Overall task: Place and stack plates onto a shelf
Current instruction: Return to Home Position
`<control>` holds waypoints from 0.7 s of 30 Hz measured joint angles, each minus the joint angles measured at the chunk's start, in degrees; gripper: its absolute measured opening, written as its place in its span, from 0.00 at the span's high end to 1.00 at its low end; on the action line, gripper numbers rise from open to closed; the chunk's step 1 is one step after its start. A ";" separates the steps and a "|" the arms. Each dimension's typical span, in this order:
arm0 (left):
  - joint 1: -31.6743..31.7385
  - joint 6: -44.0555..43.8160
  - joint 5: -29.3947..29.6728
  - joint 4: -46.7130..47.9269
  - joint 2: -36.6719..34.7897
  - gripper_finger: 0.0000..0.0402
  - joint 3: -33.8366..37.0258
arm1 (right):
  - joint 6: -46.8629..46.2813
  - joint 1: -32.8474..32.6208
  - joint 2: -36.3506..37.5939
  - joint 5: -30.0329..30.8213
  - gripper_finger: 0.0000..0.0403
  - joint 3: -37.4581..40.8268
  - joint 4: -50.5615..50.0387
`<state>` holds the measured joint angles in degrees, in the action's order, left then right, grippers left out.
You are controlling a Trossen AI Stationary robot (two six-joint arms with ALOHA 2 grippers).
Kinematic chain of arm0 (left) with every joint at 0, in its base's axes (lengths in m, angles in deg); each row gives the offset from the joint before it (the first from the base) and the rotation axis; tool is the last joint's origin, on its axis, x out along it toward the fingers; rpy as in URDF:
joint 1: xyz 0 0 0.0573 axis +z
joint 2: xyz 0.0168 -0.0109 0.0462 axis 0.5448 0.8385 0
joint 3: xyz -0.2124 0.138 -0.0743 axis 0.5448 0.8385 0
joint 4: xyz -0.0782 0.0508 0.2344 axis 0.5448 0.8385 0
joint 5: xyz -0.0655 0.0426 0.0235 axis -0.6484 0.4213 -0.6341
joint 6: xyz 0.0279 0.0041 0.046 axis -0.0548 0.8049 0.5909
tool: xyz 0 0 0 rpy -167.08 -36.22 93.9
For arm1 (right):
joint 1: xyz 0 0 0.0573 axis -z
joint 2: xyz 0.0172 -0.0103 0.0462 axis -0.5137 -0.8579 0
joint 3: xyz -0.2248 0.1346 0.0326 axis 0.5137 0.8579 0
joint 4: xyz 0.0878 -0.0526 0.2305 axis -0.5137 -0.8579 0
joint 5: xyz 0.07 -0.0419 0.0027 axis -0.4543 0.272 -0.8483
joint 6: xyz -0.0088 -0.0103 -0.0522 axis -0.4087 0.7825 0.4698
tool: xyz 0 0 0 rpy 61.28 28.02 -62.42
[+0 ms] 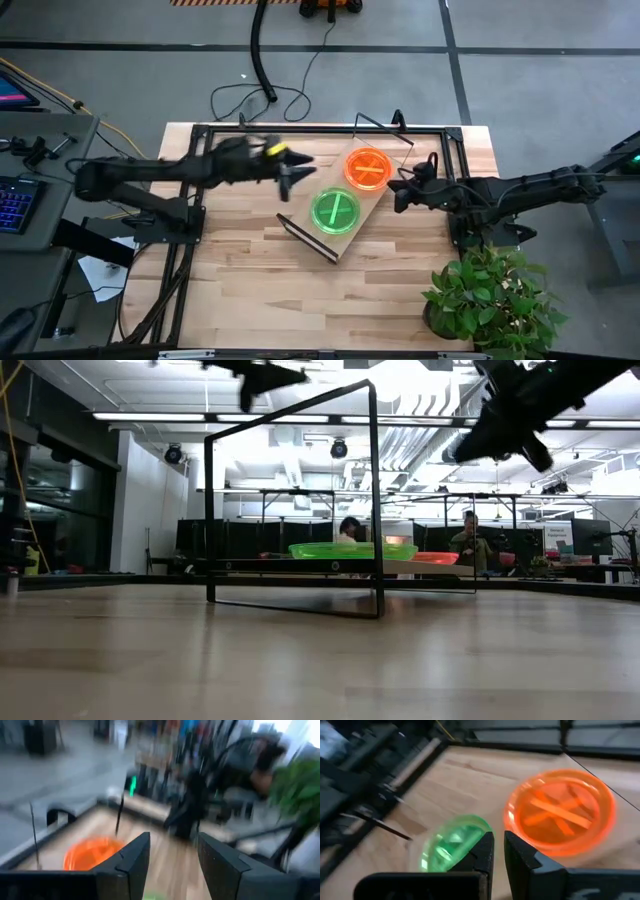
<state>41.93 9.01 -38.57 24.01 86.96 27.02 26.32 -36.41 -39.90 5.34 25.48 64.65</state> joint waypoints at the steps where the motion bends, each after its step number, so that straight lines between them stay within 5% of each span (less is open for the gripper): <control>1: -0.47 -0.52 1.23 -5.61 -2.84 0.63 4.46 | 0.86 0.00 0.01 -0.10 0.93 0.00 1.73; 6: -0.99 0.08 6.73 -21.28 -14.56 0.66 19.07 | 5.86 0.00 0.26 -0.99 0.93 0.00 7.65; 14: -0.25 4.84 6.87 -12.80 -28.20 0.73 24.60 | 12.53 0.00 1.75 -2.21 0.93 0.00 15.30; 21: -2.22 1.72 6.64 -14.60 -39.13 0.96 35.00 | 12.26 0.00 3.26 -1.92 0.93 0.00 19.82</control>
<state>39.71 10.73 -31.92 9.41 47.83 62.02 38.58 -36.41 -36.64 3.42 25.48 84.47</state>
